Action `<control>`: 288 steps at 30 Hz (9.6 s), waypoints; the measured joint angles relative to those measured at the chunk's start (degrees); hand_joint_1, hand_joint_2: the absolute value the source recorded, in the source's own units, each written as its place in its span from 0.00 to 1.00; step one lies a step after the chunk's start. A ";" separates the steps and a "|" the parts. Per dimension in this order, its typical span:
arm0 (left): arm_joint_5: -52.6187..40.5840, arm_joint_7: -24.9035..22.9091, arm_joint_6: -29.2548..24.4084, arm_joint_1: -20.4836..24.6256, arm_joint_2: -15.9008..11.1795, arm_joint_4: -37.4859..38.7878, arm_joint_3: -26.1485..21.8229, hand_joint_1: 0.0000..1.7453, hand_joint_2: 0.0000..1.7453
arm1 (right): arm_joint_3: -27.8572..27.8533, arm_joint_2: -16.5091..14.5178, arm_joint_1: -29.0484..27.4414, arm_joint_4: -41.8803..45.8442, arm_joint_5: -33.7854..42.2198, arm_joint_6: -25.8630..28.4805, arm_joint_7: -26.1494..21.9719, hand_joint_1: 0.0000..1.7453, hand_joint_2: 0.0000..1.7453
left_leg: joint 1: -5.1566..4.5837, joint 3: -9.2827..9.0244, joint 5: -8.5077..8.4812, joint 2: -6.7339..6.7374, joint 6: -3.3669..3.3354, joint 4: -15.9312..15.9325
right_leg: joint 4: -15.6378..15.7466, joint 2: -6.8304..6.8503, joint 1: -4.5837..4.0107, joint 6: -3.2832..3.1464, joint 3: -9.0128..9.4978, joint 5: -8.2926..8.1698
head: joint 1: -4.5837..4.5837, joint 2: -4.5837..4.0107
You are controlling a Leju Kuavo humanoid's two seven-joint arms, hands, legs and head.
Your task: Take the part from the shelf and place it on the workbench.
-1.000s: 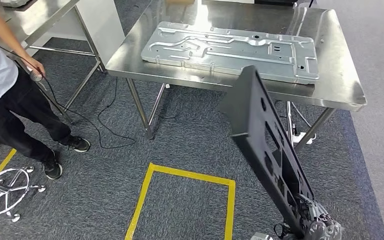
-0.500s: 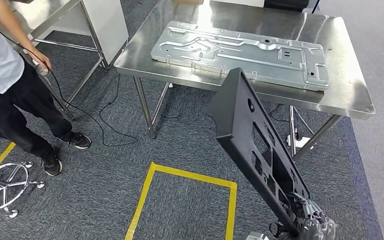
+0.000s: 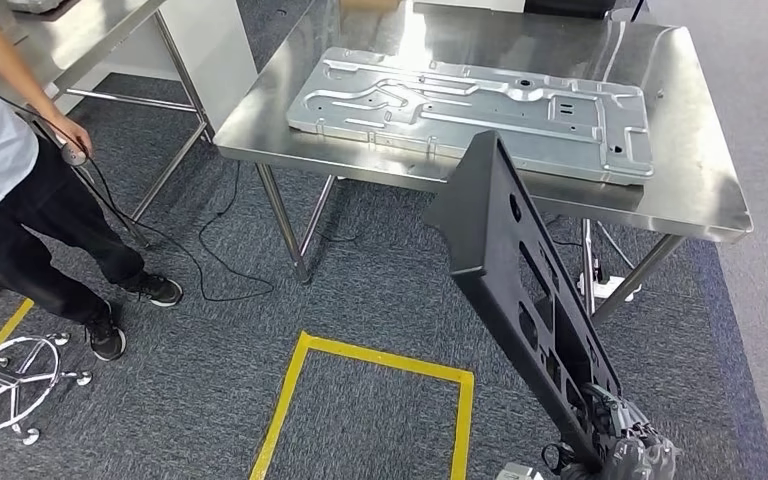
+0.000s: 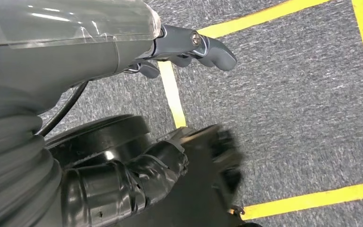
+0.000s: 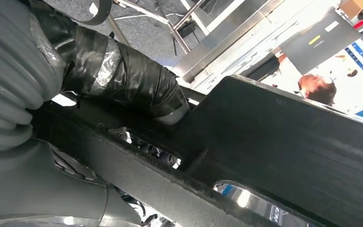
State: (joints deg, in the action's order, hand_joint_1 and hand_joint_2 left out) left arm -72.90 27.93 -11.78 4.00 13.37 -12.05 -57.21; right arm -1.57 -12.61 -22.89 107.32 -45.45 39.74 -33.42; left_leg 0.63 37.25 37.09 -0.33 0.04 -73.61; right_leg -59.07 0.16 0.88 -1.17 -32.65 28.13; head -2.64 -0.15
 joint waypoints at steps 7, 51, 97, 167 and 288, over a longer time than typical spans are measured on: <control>-0.03 -0.07 0.00 -0.19 -0.04 -0.01 -0.02 0.00 1.00 | -0.17 -0.18 0.03 -0.01 0.06 0.00 -0.63 1.00 1.00 | -0.63 -4.29 -9.32 0.00 -1.62 14.12 | 0.00 -0.19 -0.33 1.17 1.77 1.74 | -0.06 0.00; -2.62 -0.43 1.16 0.00 -0.19 0.00 0.55 0.00 1.00 | -9.28 0.05 6.35 7.80 1.32 0.00 -4.66 1.00 1.00 | -0.64 -8.11 -7.12 -0.19 -2.89 15.32 | -3.59 -0.22 -0.13 2.31 -2.60 -0.93 | -0.19 0.00; -4.26 -0.14 1.84 0.01 -0.42 0.02 1.65 0.00 1.00 | -17.72 2.75 8.54 7.77 2.44 0.00 -1.24 1.00 1.00 | -0.62 -1.40 -10.68 0.05 -1.39 10.25 | -0.08 -0.46 -0.18 0.53 3.55 3.11 | 0.03 0.00; -4.69 -0.85 0.39 0.55 -0.40 0.14 2.67 0.00 0.00 | -18.87 5.45 9.21 6.67 2.11 0.00 0.03 0.96 1.00 | -1.40 -5.46 -11.18 0.32 -3.86 17.04 | -7.07 -0.15 -0.38 1.72 -2.49 4.52 | 0.15 0.00; -3.98 -6.24 -8.36 0.62 0.13 0.16 3.95 0.00 0.00 | -6.86 3.91 -2.16 16.08 2.80 0.00 -4.73 0.00 0.00 | -0.17 -6.31 -9.84 0.22 -2.41 16.10 | -3.20 -0.18 0.42 2.64 -1.41 1.73 | 0.21 0.00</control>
State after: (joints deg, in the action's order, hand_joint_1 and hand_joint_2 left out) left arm -76.89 21.69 -20.14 4.62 13.50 -11.89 -53.25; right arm -8.43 -8.70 -25.05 123.40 -42.65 39.74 -38.15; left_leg 0.46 30.95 27.25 -0.11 -2.37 -57.50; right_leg -62.27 -0.01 1.30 1.47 -34.06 29.86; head -2.43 -0.15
